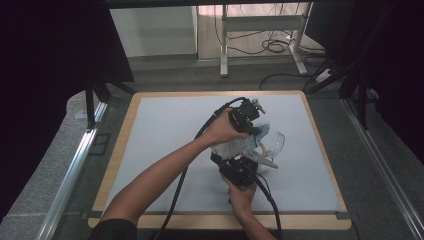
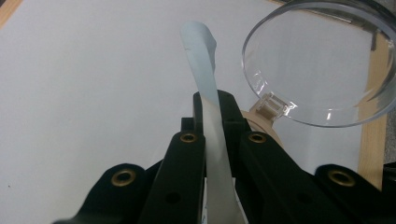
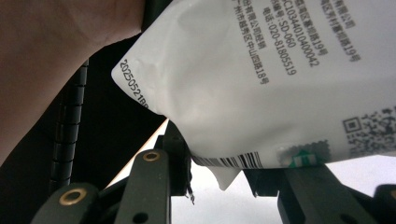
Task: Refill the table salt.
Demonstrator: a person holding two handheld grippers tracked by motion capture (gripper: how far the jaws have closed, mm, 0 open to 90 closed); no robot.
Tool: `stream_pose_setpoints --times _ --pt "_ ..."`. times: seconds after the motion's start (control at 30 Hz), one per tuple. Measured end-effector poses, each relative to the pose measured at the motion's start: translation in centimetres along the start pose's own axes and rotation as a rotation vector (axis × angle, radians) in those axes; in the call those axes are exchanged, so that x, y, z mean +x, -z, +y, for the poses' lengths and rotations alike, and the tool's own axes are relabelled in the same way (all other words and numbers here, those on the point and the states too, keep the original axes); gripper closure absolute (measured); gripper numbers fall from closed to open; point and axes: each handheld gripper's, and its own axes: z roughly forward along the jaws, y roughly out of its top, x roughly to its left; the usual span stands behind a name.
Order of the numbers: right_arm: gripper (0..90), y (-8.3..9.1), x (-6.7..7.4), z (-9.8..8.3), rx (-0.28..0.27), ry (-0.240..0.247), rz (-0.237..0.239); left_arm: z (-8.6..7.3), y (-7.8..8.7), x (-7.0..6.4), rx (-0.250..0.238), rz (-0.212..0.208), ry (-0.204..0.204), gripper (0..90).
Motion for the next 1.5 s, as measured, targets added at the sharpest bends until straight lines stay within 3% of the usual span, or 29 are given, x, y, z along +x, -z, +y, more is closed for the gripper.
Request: stream_pose_setpoints --times 1.23,1.5 --pt "65.5 -0.11 -0.07 -0.23 0.002 -0.014 -0.003 -0.14 -0.21 0.13 0.004 -0.003 0.001 89.7" --pt "65.5 -0.02 0.10 -0.10 -0.002 0.008 -0.013 -0.13 -0.17 0.13 0.003 -0.004 0.000 89.7"
